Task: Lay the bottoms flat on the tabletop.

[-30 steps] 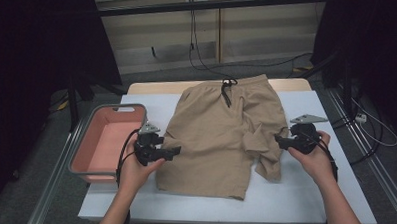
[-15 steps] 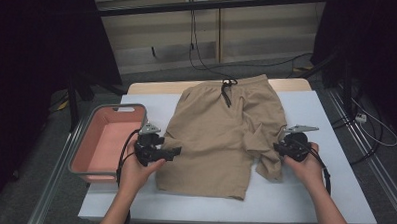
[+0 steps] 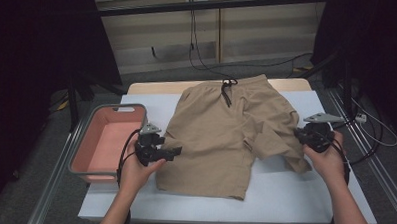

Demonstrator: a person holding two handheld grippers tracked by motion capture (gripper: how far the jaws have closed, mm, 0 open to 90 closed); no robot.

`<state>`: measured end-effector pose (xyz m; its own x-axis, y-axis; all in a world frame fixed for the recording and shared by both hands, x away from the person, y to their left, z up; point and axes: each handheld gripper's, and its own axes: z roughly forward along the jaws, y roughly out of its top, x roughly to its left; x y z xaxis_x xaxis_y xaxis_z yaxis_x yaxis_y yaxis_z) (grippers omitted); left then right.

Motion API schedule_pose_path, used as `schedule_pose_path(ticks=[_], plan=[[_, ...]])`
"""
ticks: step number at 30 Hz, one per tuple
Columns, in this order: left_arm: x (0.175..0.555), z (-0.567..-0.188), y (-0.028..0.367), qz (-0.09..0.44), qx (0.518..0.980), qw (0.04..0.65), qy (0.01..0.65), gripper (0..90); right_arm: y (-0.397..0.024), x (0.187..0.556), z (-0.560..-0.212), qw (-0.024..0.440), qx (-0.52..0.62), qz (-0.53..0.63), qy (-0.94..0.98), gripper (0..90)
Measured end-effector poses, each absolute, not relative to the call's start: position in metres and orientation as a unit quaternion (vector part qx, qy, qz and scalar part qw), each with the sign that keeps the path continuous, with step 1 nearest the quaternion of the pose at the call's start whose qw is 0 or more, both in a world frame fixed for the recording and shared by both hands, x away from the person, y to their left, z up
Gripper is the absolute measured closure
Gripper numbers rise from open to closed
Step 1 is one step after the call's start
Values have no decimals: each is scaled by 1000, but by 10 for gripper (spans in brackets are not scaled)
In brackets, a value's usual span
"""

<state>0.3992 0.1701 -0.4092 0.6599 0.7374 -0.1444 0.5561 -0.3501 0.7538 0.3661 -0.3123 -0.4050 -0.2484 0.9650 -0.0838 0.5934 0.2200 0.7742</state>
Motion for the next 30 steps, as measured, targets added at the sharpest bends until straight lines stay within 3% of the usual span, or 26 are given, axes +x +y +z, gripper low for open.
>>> schedule_pose_path(ticks=[11,22,30], plan=[[399,-409,171,108,814,408,398,203,-329,363,-423,305,551,292,720,897],[399,-411,170,109,815,407,397,203,-345,366,-405,331,551,300,705,897],[400,-412,170,106,816,405,399,203,-345,364,-420,317,555,300,708,895]])
